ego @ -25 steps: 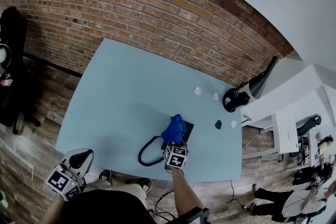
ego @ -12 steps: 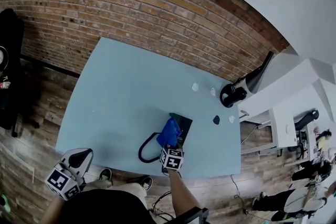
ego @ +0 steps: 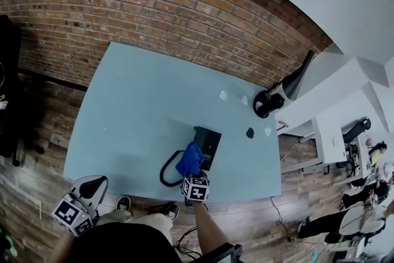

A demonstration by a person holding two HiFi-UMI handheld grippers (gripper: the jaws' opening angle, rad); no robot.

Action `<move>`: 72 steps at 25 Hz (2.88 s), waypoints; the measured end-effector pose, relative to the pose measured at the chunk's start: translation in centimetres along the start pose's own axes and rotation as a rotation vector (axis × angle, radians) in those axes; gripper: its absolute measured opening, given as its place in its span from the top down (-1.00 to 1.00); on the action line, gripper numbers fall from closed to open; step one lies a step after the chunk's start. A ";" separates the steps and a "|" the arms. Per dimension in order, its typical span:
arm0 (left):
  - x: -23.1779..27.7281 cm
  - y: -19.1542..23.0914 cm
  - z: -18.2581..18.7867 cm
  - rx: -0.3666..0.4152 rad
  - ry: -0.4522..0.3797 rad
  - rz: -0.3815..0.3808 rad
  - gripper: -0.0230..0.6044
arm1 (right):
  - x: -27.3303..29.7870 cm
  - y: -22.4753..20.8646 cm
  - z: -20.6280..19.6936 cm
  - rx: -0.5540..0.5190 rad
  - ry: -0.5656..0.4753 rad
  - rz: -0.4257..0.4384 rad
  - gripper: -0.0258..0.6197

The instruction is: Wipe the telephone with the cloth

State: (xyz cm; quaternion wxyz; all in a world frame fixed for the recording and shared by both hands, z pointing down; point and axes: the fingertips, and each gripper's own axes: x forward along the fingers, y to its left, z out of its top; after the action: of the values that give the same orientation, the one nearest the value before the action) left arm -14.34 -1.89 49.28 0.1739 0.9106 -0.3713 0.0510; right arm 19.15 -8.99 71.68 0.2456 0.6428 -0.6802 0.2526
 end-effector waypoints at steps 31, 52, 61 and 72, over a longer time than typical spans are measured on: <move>0.6 -0.8 -1.0 0.016 0.055 0.027 0.89 | 0.6 -8.6 20.3 -0.008 -0.435 -0.074 0.63; -1.7 -0.4 -2.1 0.025 0.047 -0.013 0.89 | 2.8 -5.6 12.4 0.144 -0.209 -0.061 0.63; -2.1 0.5 -2.2 0.015 0.039 -0.019 0.89 | 2.8 -4.9 11.4 0.090 -0.196 -0.096 0.63; -0.3 -0.5 -1.5 0.021 0.045 -0.030 0.89 | 2.7 -6.8 11.1 0.103 -0.191 -0.100 0.63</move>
State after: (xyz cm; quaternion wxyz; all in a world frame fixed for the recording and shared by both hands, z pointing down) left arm -14.19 -0.83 50.51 0.1735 0.9165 -0.3531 0.0728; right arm 25.71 -18.62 65.31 0.1586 0.7089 -0.6537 0.2121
